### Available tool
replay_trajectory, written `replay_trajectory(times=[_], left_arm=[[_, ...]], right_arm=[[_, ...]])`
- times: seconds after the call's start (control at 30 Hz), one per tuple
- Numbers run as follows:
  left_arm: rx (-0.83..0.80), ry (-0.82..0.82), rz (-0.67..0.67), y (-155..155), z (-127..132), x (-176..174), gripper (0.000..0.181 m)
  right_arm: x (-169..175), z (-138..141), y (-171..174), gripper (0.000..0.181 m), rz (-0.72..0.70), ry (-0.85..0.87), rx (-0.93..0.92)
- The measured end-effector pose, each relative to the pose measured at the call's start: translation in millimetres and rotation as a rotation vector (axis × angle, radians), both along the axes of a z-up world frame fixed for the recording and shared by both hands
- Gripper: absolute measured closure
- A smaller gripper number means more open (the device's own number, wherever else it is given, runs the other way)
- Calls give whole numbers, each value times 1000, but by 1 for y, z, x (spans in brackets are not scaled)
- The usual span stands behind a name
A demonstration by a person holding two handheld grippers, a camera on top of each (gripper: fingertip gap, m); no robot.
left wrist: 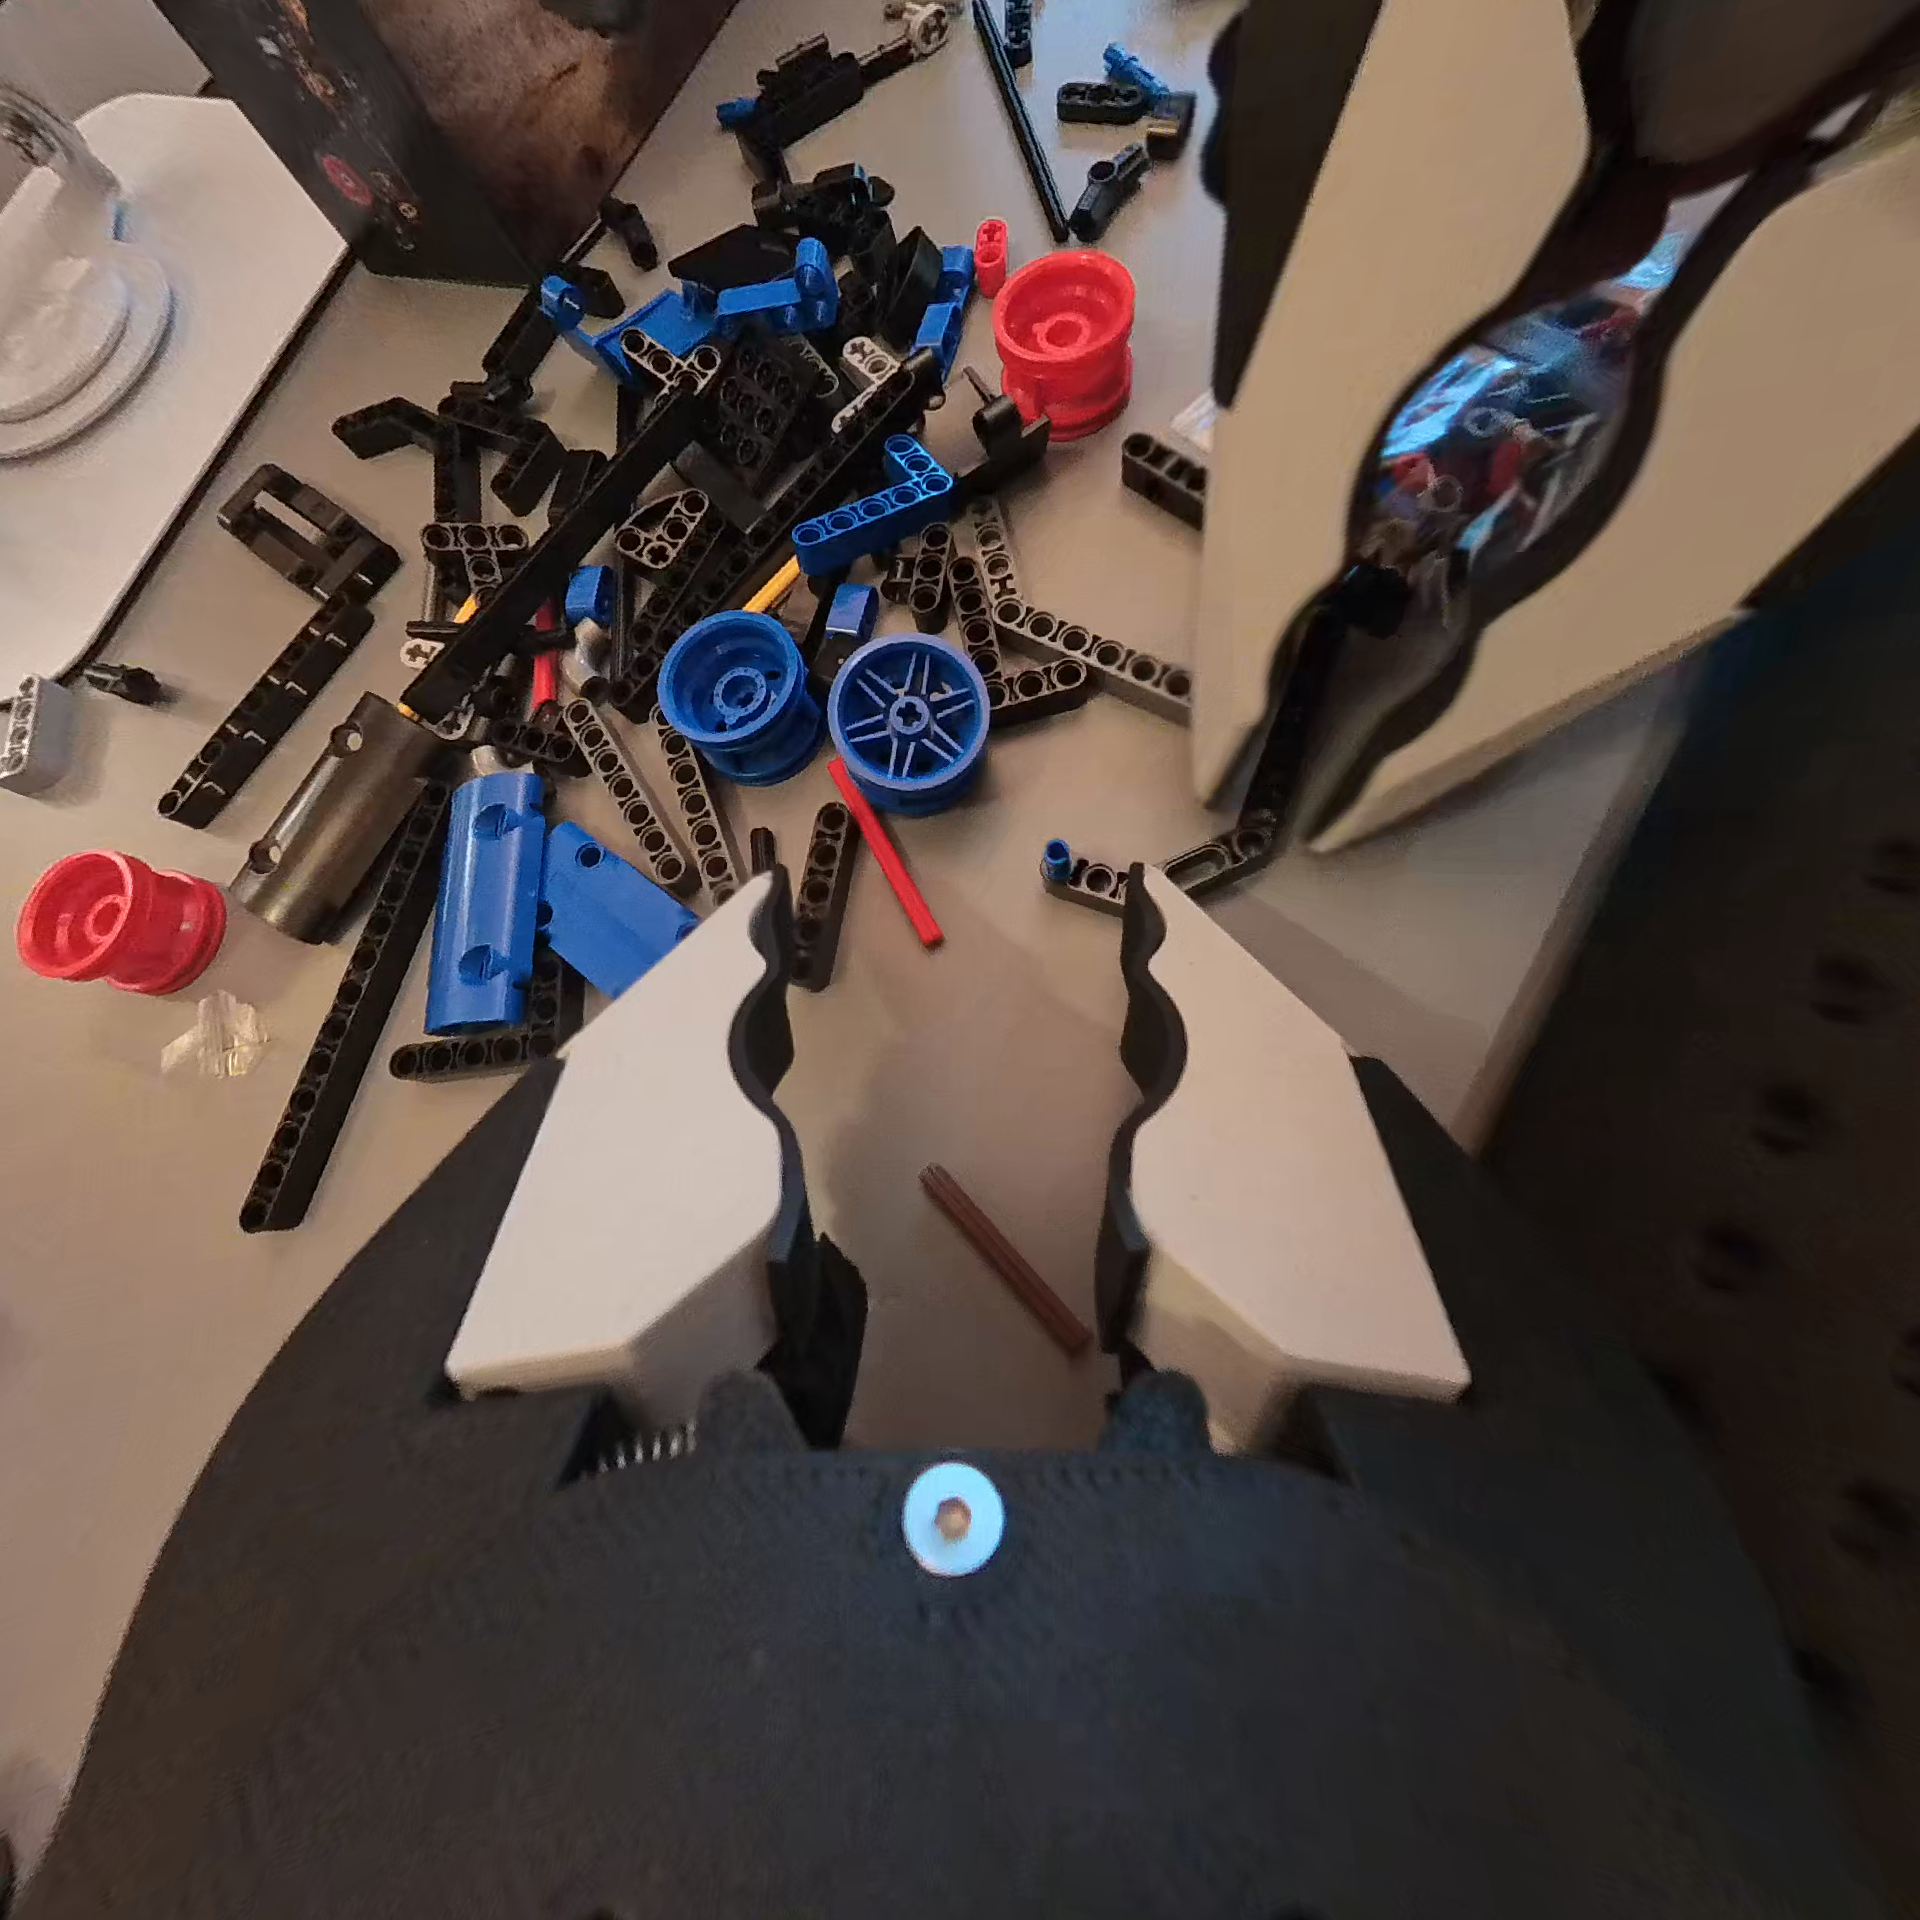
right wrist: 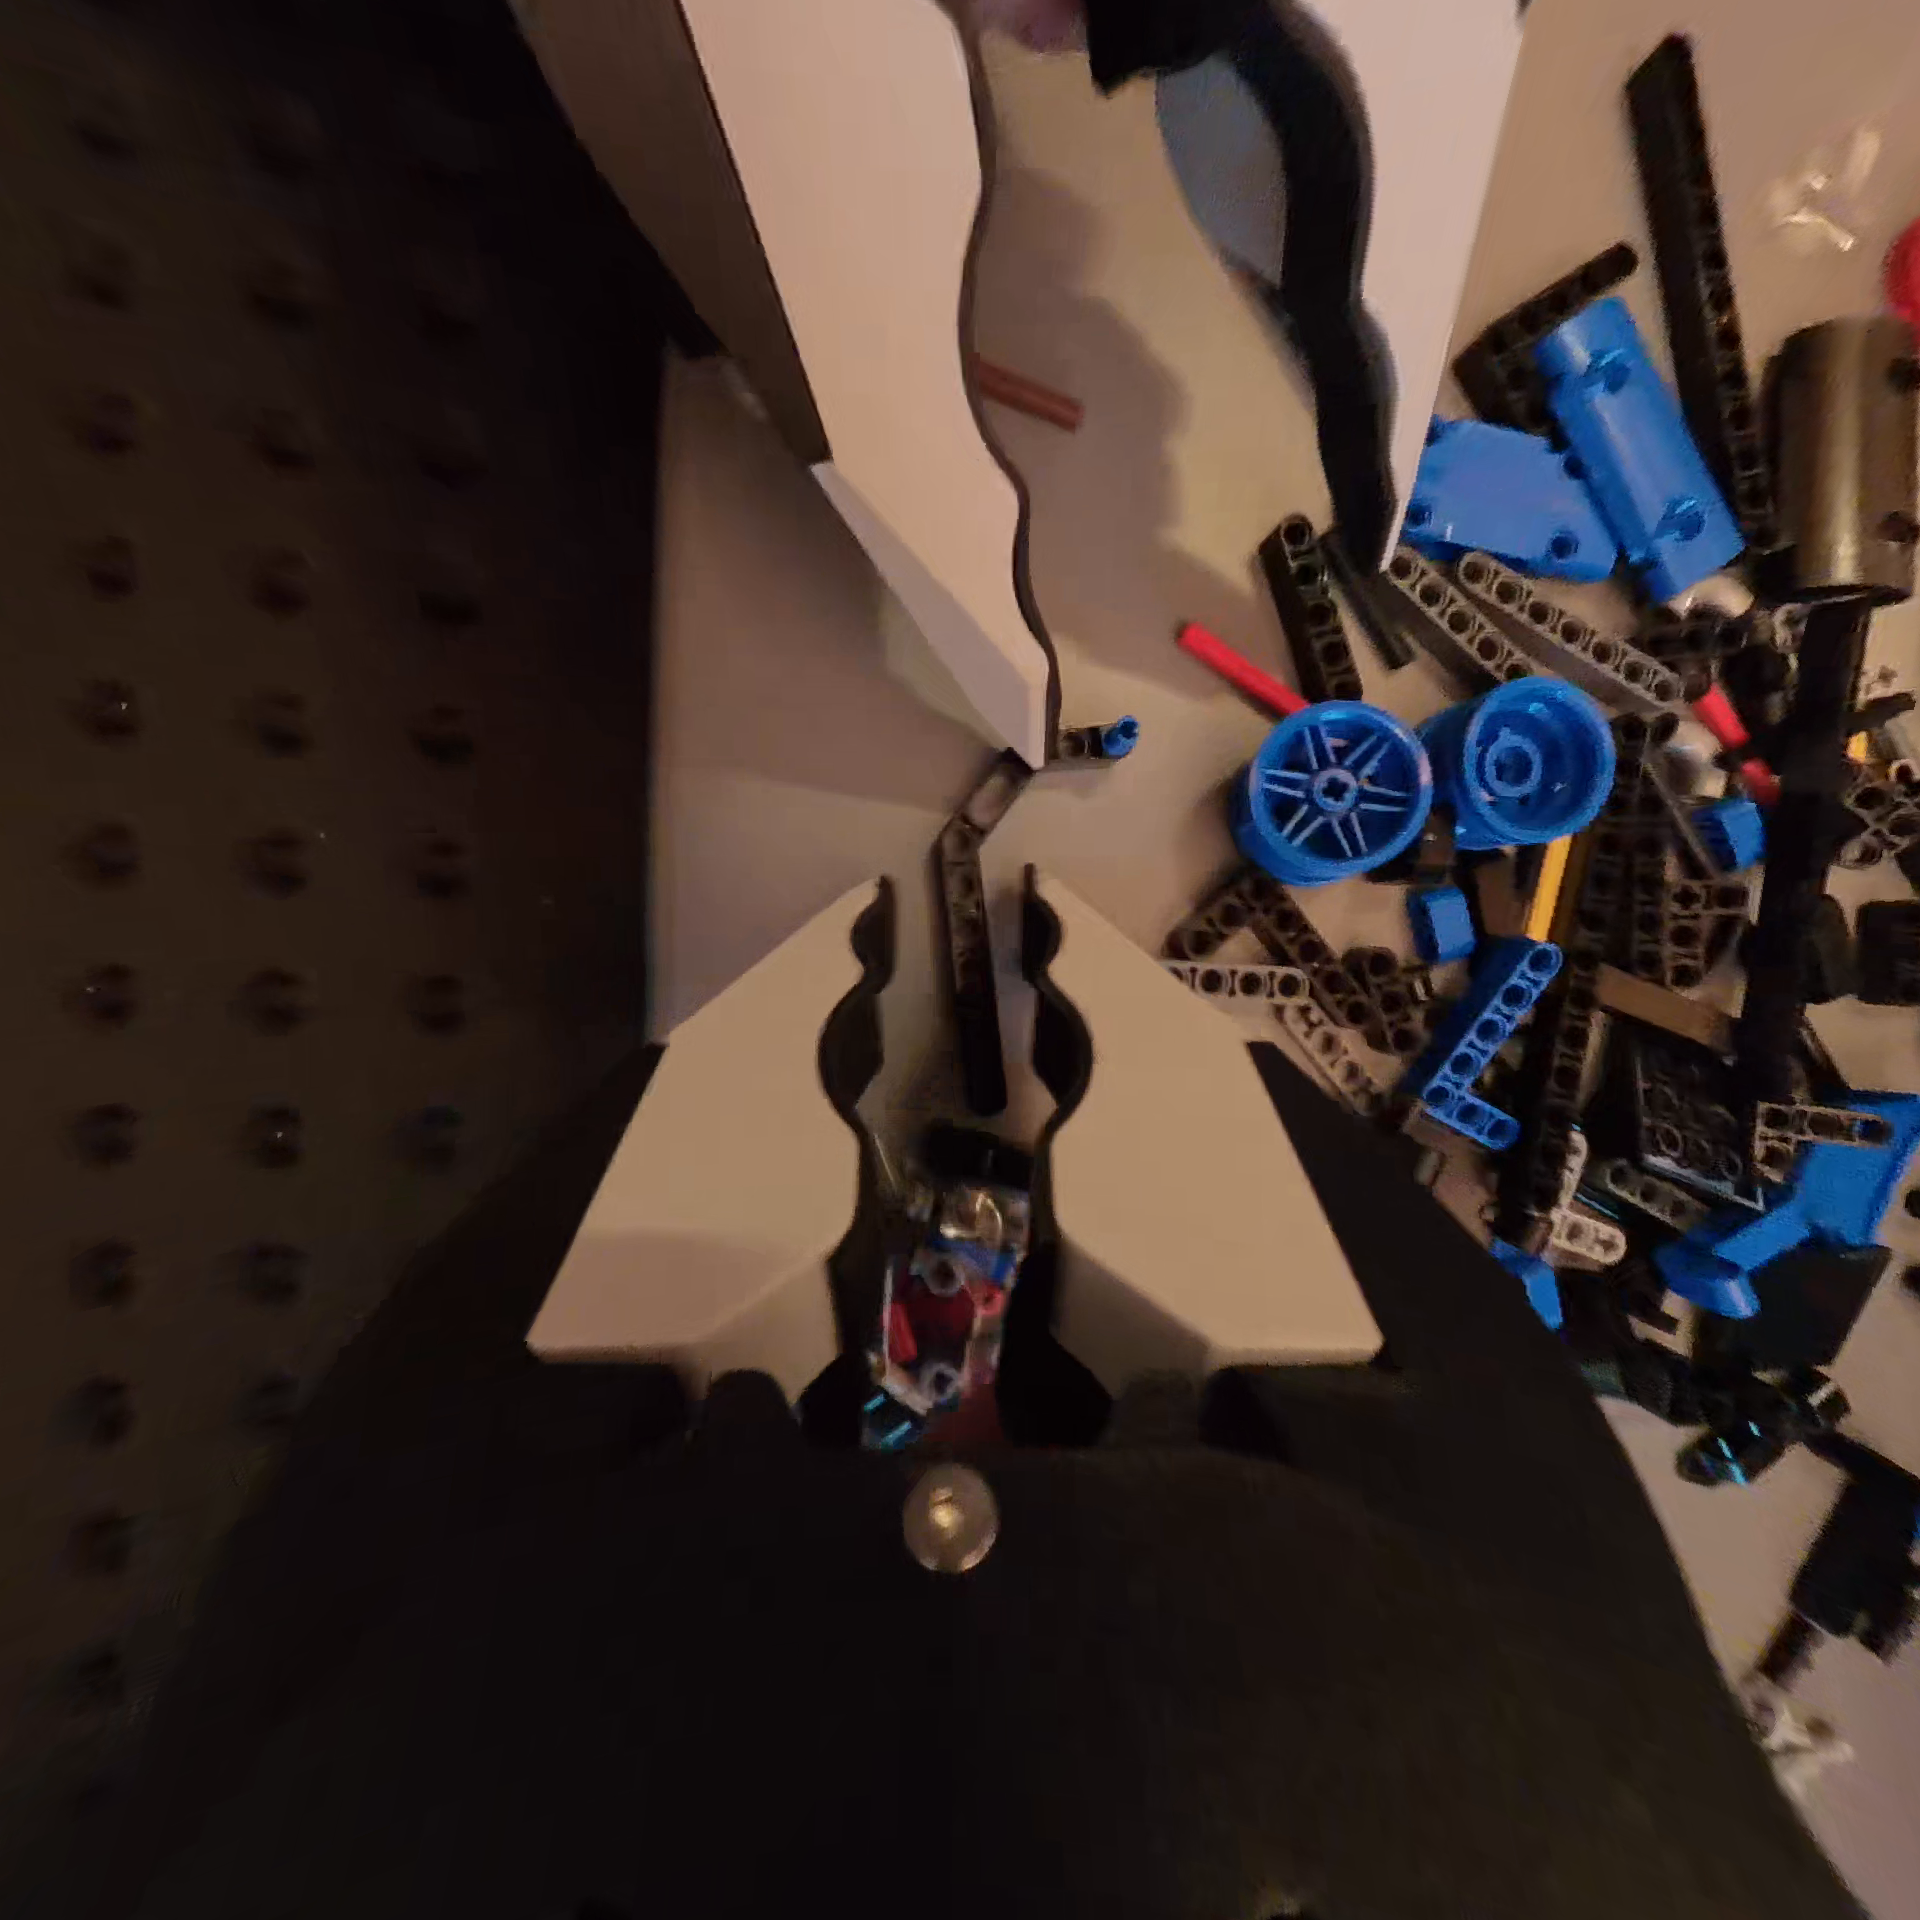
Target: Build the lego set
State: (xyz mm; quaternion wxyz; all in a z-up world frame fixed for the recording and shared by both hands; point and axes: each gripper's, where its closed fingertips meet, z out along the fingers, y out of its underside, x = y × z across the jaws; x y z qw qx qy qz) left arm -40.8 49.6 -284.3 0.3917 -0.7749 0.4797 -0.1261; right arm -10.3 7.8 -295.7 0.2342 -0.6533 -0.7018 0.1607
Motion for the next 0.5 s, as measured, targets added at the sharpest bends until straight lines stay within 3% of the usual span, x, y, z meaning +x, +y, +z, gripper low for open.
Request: replay_trajectory(times=[0.03,0.27,0.4,0.5], left_arm=[[-3,-1,-4,-1,0,-1,121],[73,-36,-64,-7,17,-8,121],[236,-7,-175,-21,34,-8,124],[380,16,-307,-39,42,5,141]], right_arm=[[-2,-1,-1,175,4,10,7],[-12,11,-7,176,-16,117,-146],[-14,28,-8,176,-34,202,-288],[-18,44,-11,176,-14,272,-395]])
